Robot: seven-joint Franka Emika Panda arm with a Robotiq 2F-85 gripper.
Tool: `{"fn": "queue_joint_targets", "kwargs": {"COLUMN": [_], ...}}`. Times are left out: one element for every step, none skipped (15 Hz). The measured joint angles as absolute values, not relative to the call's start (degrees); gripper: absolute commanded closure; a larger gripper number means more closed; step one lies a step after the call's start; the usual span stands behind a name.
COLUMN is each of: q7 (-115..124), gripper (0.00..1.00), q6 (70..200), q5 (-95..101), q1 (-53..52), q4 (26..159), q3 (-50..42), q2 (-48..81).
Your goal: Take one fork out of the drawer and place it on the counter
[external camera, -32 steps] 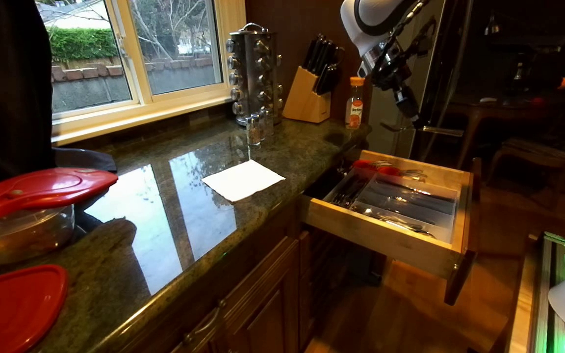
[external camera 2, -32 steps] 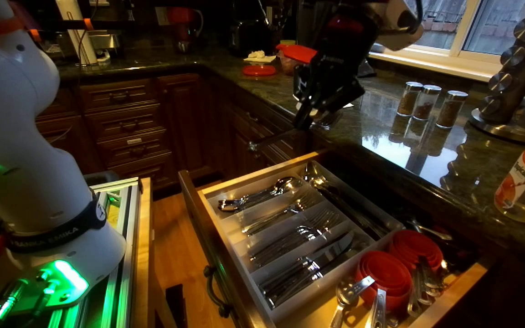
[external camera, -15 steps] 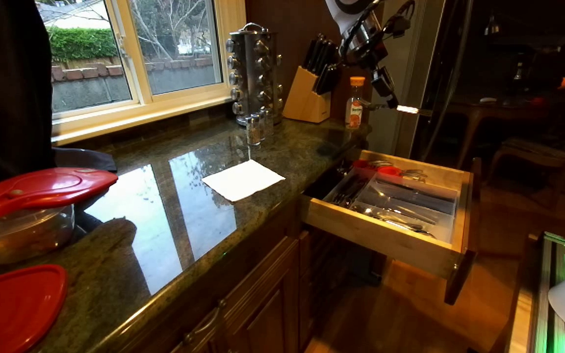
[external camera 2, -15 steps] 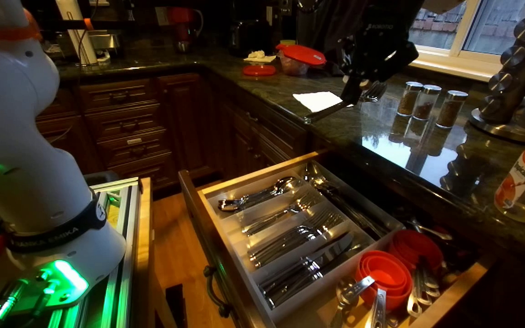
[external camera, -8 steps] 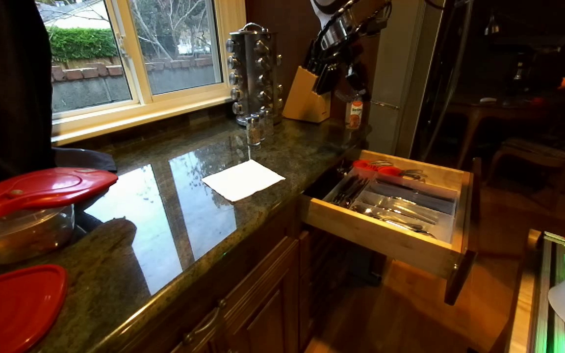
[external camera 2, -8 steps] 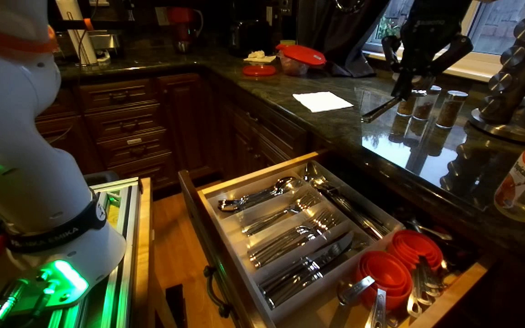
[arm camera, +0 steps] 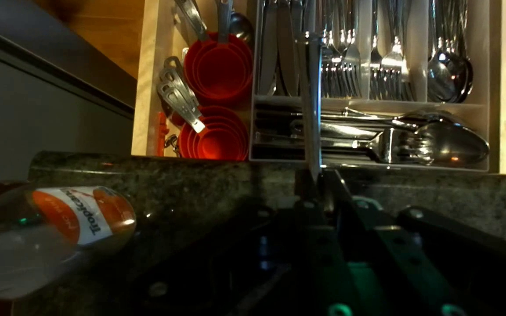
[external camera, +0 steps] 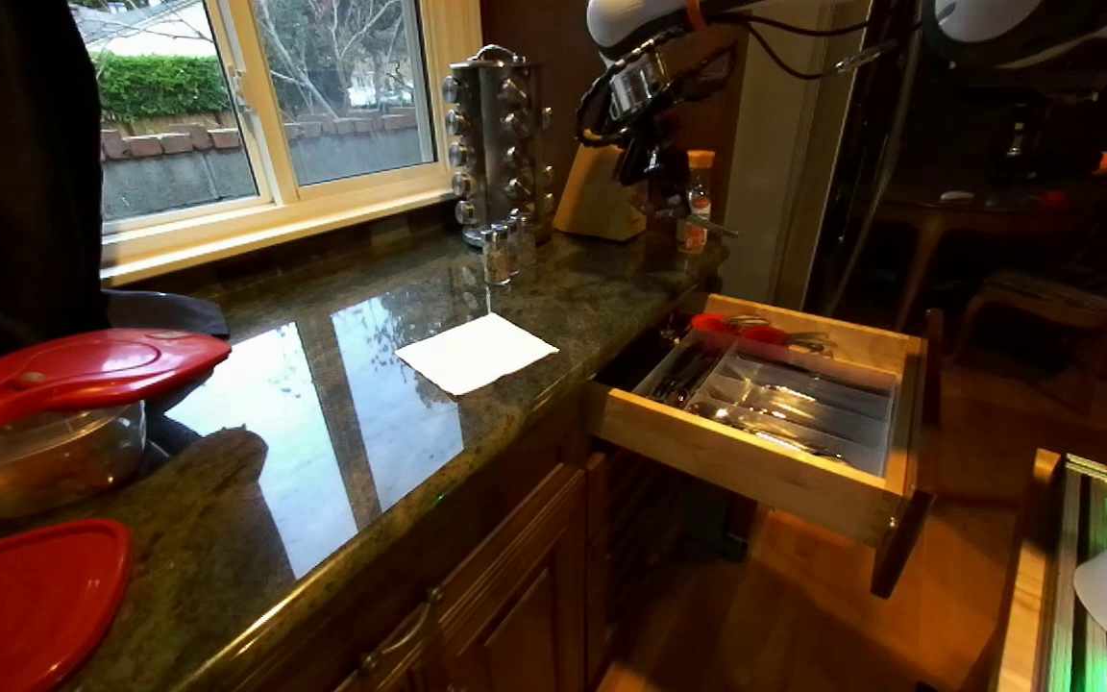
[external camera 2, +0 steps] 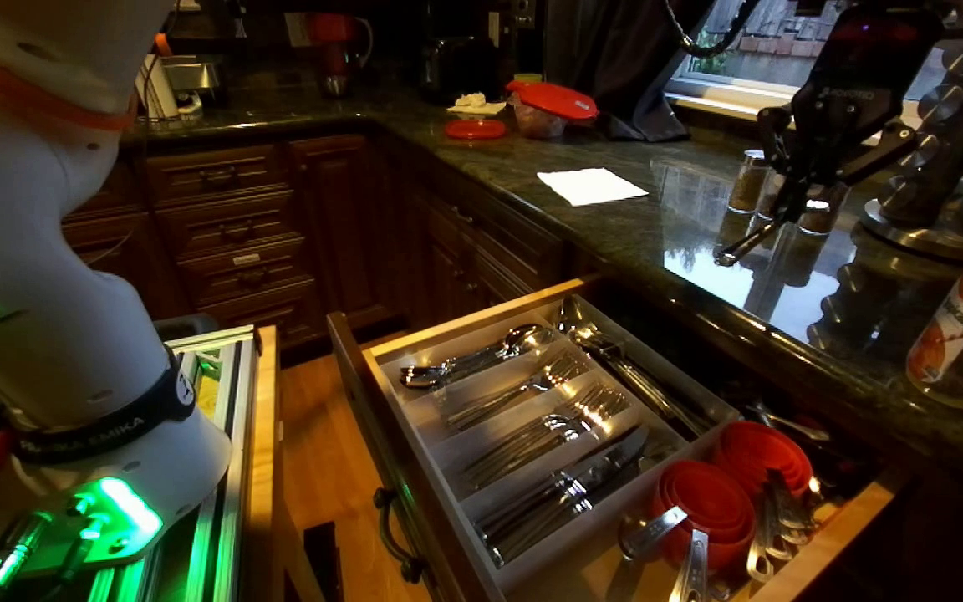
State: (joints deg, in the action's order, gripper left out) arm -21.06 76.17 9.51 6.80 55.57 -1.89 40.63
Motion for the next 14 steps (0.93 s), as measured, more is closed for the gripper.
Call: {"fn": "queue_joint_targets", "kwargs": {"q7": [-21.37, -21.68, -21.95, -22.19, -22.53, -22.85, -23.23, -23.7, -24.19, -24.91, -25.94, -26.96, -28.08, -29.29], "gripper": [0.98, 0.98, 0.98, 0.98, 0.98, 0.98, 0.98, 0.98, 0.98, 0.98, 0.98, 0.98, 0.98, 0.98], "q6": [76.12, 75.97, 75.68, 75.07, 74.55, 74.25, 74.23, 74.24, 74.24, 74.24, 74.24, 74.24, 74.24, 74.24], "q5": [9.07, 8.69, 8.46, 8.41, 8.41, 8.41, 8.49, 9.09, 10.21, 11.87, 14.03, 16.22, 18.23, 20.14], "q1": [7.02, 7.16, 7.24, 7.23, 7.18, 7.1, 6.96, 6.7, 6.3, 5.72, 4.94, 4.07, 3.2, 2.3], "q4": [53.25, 50.87, 48.56, 46.24, 43.79, 41.42, 39.39, 37.72, 36.26, 35.12, 34.34, 34.0, 33.73, 33.56], "q3": [-1.84, -1.81, -1.77, -1.77, -1.76, -1.76, -1.76, -1.84, -2.0, -2.39, -3.0, -3.68, -4.36, -5.04], "q2": [42.22, 43.82, 45.33, 46.83, 48.36, 49.9, 51.28, 52.54, 53.71, 54.75, 55.69, 56.43, 57.12, 57.76]}}
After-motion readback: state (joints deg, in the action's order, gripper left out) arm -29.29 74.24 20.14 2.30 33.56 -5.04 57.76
